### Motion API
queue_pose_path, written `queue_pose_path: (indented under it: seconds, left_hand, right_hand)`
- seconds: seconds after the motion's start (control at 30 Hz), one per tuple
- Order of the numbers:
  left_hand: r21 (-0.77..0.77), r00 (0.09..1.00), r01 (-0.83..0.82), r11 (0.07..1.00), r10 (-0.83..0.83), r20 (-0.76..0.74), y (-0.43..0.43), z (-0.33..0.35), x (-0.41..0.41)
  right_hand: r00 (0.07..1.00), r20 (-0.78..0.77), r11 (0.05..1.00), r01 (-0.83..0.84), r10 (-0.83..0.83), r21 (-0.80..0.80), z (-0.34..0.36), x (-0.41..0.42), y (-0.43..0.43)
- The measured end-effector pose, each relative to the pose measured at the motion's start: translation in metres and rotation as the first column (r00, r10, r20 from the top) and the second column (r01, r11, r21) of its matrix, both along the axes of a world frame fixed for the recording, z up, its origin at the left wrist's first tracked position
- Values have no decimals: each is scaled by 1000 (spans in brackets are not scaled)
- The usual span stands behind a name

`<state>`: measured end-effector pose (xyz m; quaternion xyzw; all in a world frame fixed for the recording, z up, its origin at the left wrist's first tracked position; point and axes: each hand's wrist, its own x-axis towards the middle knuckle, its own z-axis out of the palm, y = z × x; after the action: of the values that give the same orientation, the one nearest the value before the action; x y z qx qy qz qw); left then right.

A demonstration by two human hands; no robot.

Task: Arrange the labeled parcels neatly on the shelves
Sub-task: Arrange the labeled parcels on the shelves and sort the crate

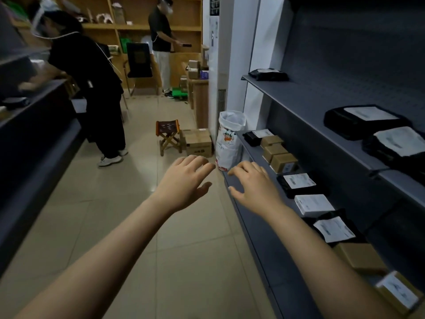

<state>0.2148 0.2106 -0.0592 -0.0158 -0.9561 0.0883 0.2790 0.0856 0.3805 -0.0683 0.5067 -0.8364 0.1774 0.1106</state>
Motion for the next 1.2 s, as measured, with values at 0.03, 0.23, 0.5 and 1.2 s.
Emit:
queue_pose_path:
  seconds: [0.03,0.23,0.5,1.2]
  left_hand:
    - [-1,1000,4,1000,-4,2,-18,-2,-12]
    - [-18,997,64,998,-64,32,-136,-15,-86]
    - [-33,973,227,973,-226,51,-286,-11,-179]
    - [84,867,461,883,-469,167,-455,-54,-541]
  right_hand:
    - [1000,-1,1000,4,-4,2,-2,-11,-17]
    - [997,-3,997,81,-81,-2,-18,-70,-127]
    - [967,39,968,252,-252,7,-20,-145,-259]
    - [868,143,875,483,-476,-20,-64,-449,-420]
